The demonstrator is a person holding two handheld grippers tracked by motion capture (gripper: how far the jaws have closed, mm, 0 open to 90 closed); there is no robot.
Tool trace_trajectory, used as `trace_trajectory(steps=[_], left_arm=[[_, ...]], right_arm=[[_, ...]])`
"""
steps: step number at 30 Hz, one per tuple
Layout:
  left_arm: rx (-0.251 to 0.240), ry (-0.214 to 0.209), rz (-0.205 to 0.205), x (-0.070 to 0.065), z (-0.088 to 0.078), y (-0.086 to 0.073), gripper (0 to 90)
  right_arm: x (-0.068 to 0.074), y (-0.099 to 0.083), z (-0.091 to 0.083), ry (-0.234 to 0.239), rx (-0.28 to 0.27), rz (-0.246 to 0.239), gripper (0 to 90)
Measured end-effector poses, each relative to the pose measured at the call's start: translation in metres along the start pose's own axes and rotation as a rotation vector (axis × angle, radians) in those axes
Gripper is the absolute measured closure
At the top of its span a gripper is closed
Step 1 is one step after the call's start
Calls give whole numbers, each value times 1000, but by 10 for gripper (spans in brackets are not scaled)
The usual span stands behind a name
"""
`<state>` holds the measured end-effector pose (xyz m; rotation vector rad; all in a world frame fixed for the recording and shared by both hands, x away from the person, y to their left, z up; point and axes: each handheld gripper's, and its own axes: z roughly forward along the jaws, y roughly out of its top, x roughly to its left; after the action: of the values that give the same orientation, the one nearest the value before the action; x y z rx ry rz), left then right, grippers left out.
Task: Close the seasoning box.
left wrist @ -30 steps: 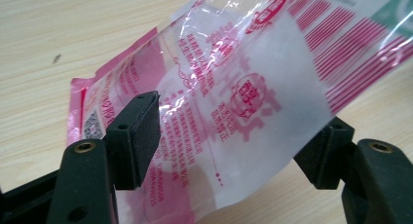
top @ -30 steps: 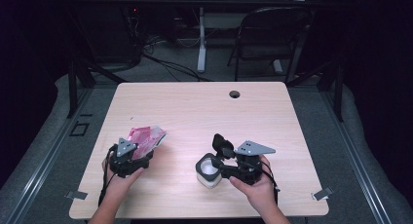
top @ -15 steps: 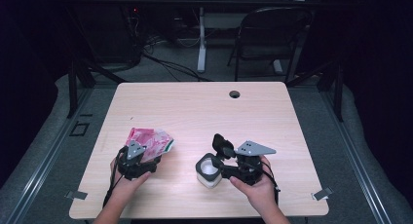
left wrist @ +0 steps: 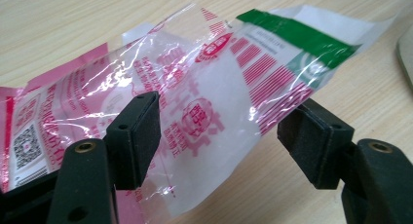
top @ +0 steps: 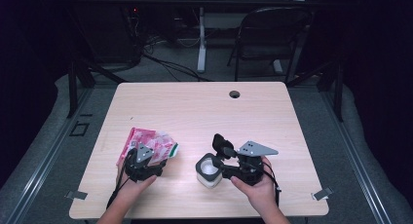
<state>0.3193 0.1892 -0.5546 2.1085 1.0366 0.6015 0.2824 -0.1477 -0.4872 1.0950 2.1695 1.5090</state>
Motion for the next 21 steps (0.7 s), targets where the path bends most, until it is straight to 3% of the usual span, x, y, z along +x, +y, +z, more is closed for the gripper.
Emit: trace_trajectory(steps=[10,21], left_arm=[[9,-37,30,-13,6,1,323],[-6,-68,64,-25,2,6,324]], right_arm=[[-1,-1,-1,-2,8,-7,420],[-1,5,-8,4,8,-13,421]])
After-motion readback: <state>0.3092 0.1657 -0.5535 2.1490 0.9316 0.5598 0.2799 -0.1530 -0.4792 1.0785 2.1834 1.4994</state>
